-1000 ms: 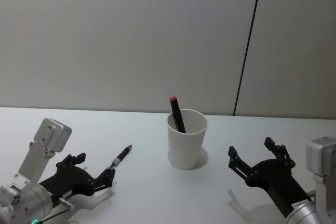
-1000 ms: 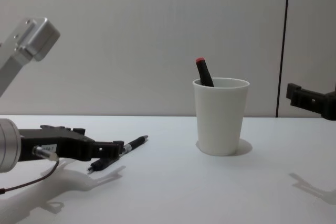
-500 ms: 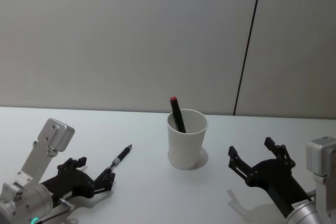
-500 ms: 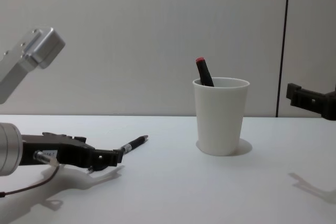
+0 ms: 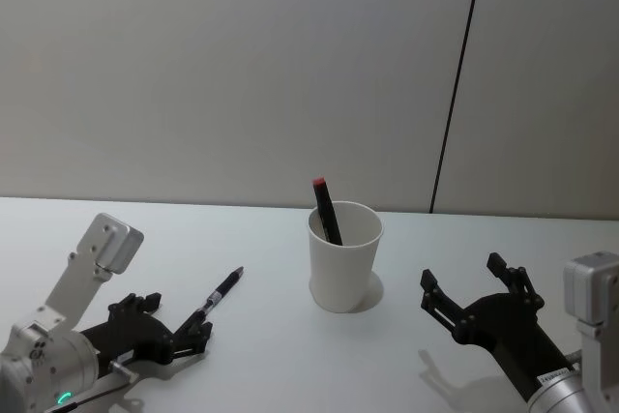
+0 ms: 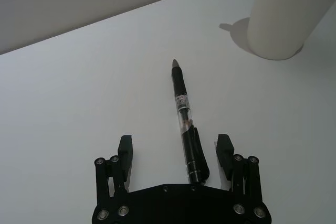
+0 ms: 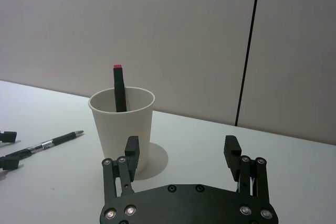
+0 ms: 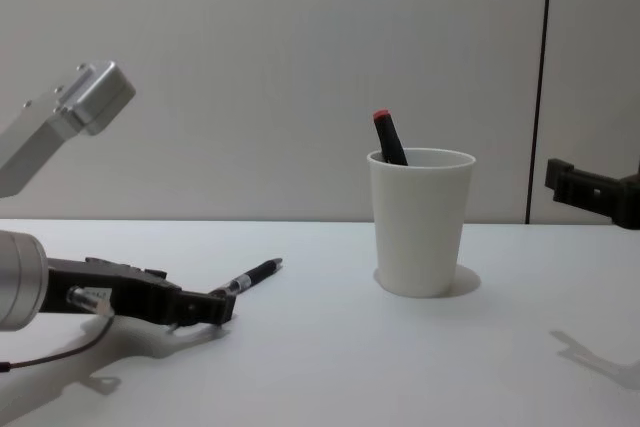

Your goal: Place the pen into the pen holder.

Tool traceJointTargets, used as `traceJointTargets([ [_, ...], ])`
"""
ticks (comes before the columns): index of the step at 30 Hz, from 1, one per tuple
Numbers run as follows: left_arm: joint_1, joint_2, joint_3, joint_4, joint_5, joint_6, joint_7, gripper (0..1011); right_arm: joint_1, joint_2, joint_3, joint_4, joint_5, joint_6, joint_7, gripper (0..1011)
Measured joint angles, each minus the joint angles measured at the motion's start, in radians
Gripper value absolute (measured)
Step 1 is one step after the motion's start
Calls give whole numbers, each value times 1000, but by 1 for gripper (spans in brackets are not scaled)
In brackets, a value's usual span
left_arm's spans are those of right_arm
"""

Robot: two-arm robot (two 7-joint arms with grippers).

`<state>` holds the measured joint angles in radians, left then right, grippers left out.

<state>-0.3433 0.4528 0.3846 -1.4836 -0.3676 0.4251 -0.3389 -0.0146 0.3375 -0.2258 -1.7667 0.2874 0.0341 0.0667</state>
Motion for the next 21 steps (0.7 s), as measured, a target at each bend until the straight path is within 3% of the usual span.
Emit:
traceJointTargets([
  [21, -36, -12, 12, 29, 20, 42, -15, 1004, 0, 0, 0, 0, 0, 0, 0, 1001],
])
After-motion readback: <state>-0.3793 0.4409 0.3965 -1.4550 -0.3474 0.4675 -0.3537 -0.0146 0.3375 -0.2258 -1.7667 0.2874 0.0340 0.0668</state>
